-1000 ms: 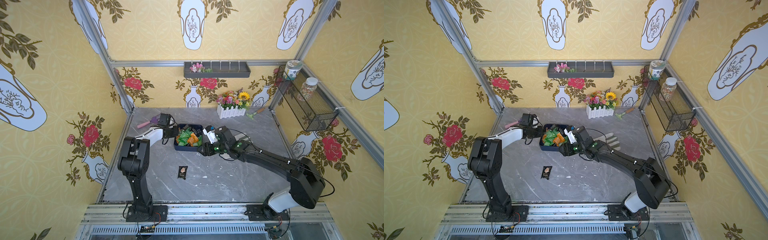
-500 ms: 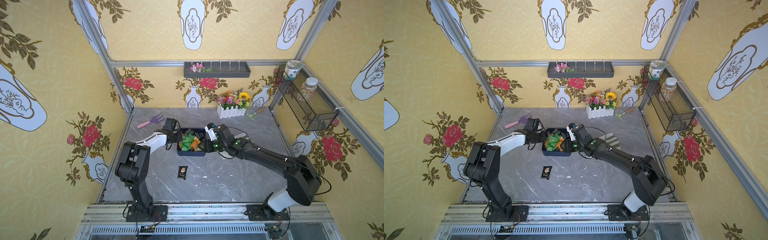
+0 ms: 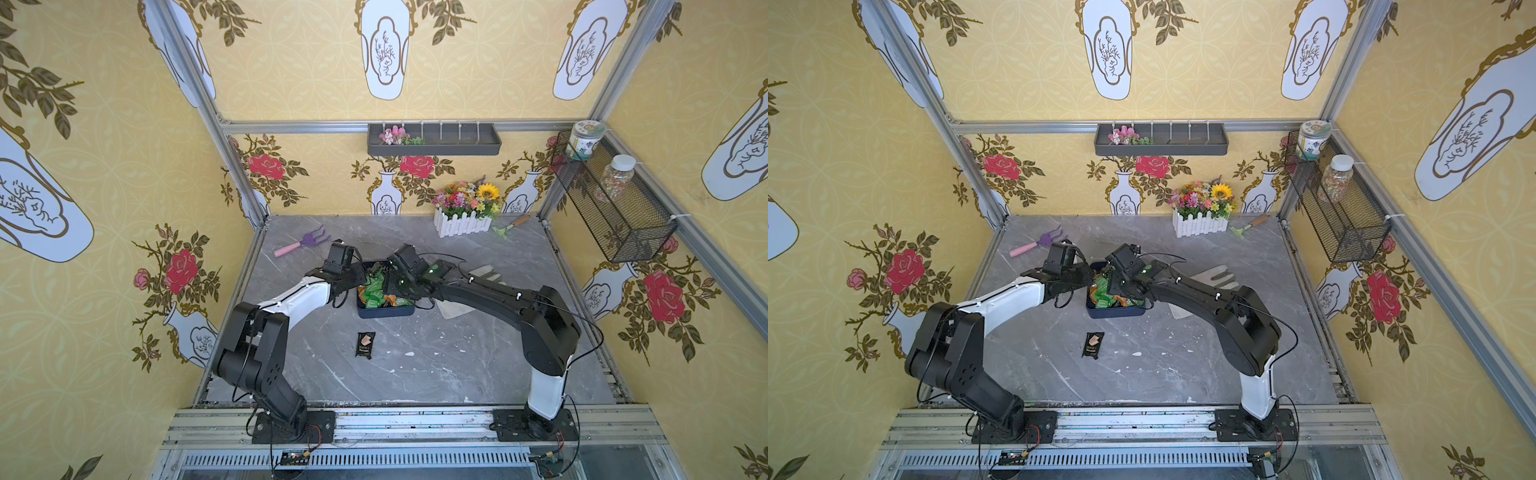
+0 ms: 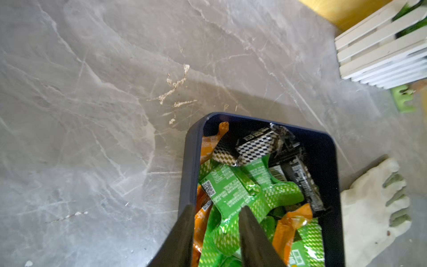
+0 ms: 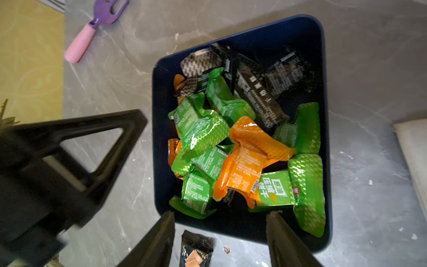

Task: Take the cookies out of the storage box
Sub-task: Move the storage box to the center of the board, then pick up the cookie from the storage box.

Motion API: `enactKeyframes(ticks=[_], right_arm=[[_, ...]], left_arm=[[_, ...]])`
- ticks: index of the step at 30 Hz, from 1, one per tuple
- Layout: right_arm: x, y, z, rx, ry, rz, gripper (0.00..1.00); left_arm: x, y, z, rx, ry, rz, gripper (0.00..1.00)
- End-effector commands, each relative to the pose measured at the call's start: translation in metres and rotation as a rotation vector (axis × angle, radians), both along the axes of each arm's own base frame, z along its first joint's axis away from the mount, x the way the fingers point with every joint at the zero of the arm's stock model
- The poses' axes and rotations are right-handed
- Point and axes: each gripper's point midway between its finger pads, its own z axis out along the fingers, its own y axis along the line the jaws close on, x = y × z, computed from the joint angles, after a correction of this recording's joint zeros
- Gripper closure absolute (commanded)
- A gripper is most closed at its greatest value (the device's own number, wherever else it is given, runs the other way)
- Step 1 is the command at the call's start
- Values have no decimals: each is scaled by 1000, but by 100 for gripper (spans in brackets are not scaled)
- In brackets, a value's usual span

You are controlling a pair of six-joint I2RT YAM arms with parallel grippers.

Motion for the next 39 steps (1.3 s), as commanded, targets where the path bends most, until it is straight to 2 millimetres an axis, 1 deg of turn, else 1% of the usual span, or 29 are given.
enactKeyframes(ticks=[1, 5, 7, 10, 12, 15, 16, 17, 22, 25, 28, 33, 39], right_arm=[[3, -7, -9, -15, 34, -86, 32], [7, -2, -23, 7, 70, -102, 31], [9, 0, -31, 6, 86, -111, 31], [13, -1, -40, -9, 96, -146, 31], [15, 2, -47, 8, 112, -159, 30], [18, 7, -56, 22, 126, -171, 31], [19, 8, -59, 25, 132, -175, 31], [20, 9, -62, 27, 132, -175, 32], [24, 12, -71, 26, 130, -176, 37], [27, 11, -75, 21, 120, -178, 42], [29, 12, -75, 26, 110, -172, 48], [28, 11, -66, 32, 87, -160, 59], [25, 10, -48, 37, 53, -134, 65]], left_arm=[[7, 6, 34, -29, -121, 47, 58], [-3, 22, 73, -60, -234, 127, 57], [-11, 29, 87, -90, -279, 163, 54], [-26, 45, 98, -115, -331, 236, 36], [-37, 55, 102, -126, -372, 275, 28], [-52, 71, 108, -136, -439, 329, 13], [-56, 76, 108, -136, -461, 342, 2], [-60, 79, 109, -133, -474, 347, 0], [-71, 91, 102, -101, -454, 392, 0], [-74, 97, 92, -79, -392, 430, 0], [-72, 92, 83, -50, -334, 398, 0], [-69, 88, 76, -47, -285, 390, 0], [-68, 88, 77, -66, -301, 396, 0]])
